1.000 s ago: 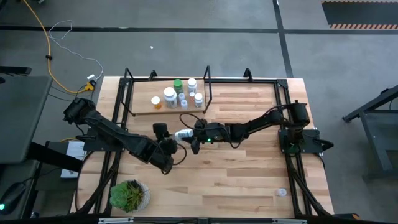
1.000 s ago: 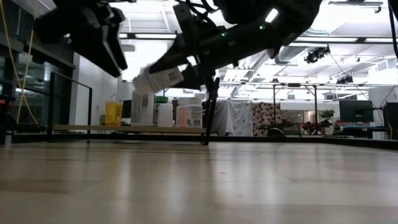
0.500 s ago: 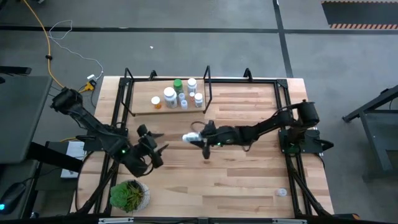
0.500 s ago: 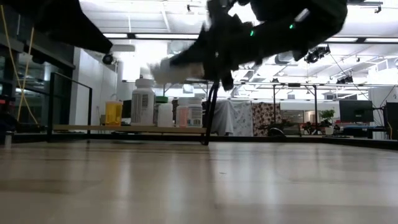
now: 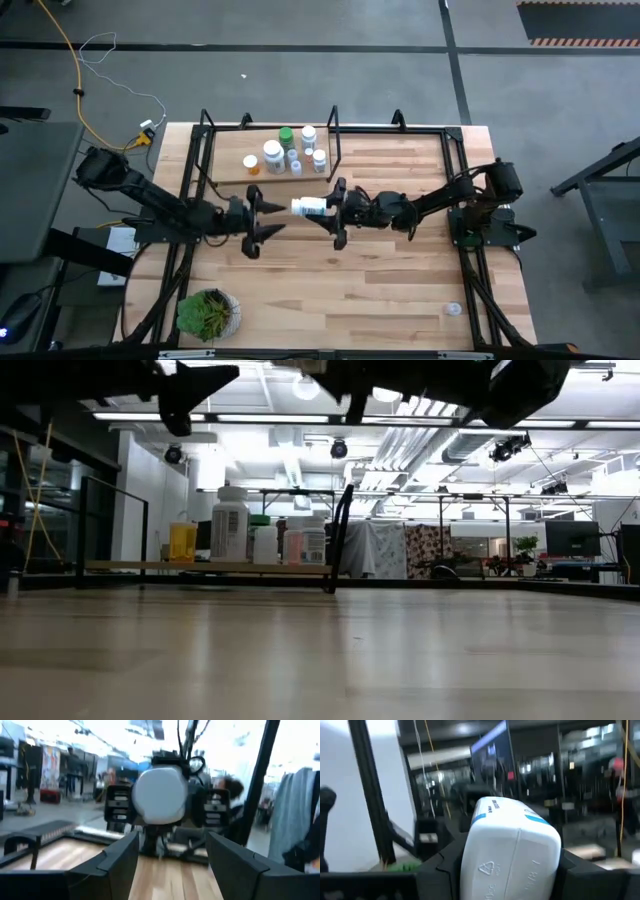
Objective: Pick and place medicine bottles onto shelf by color
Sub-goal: Put the medium white pill bottle on the shelf
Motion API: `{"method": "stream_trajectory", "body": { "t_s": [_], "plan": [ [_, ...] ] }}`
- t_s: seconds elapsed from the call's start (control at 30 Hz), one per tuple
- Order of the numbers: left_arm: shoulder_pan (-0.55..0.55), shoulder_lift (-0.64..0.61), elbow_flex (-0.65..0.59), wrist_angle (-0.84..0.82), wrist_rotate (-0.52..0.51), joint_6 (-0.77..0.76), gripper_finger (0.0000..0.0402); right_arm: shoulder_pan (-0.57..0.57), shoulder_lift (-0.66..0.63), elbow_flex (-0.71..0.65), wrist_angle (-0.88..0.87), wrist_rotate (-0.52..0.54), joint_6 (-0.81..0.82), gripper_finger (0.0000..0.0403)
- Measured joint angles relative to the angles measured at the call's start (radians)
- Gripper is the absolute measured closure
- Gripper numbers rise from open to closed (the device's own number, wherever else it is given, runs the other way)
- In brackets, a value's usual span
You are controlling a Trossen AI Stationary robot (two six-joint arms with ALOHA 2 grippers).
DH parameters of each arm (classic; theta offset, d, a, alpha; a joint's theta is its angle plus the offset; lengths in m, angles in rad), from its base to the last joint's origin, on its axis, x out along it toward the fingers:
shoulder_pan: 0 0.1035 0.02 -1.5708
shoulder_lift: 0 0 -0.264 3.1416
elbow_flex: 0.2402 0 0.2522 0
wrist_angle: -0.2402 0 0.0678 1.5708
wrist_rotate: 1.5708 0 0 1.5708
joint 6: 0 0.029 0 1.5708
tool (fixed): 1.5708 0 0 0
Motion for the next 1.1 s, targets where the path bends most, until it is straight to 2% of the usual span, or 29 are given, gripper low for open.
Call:
{"method": "stream_trajectory", "body": {
  "t_s": [0.2, 0.33, 0.5, 0.57, 0.7, 0.87, 1.1],
  "plan": [
    [0.027, 0.138, 0.015, 0.233, 0.079, 0.003, 0.018, 0.006, 0.032, 0.042, 0.144, 0.0, -0.061, 0.0244],
    [0.02, 0.271, 0.061, 0.38, 0.078, 0.021, 0.018, 0.03, 0.08, 0.094, 0.182, 0.0, -0.083, 0.0244],
    [0.02, 0.38, 0.161, 0.388, 0.08, 0.046, 0.0181, 0.054, 0.12, 0.156, 0.178, 0.008, -0.104, 0.0244],
    [0.018, 0.415, 0.196, 0.387, 0.108, 0.055, 0.0181, 0.065, 0.12, 0.157, 0.173, 0.043, -0.134, 0.0244],
    [-0.005, 0.424, 0.233, 0.388, 0.122, 0.093, 0.0181, 0.086, 0.12, 0.152, 0.174, 0.095, -0.179, 0.0244],
    [-0.044, 0.391, 0.225, 0.388, 0.058, 0.152, 0.0181, 0.106, 0.12, 0.153, 0.179, 0.096, -0.207, 0.0244],
    [-0.085, 0.37, 0.252, 0.389, 0.07, 0.226, 0.0181, 0.121, 0.116, 0.156, 0.192, 0.088, -0.235, 0.0244]
  ]
}}
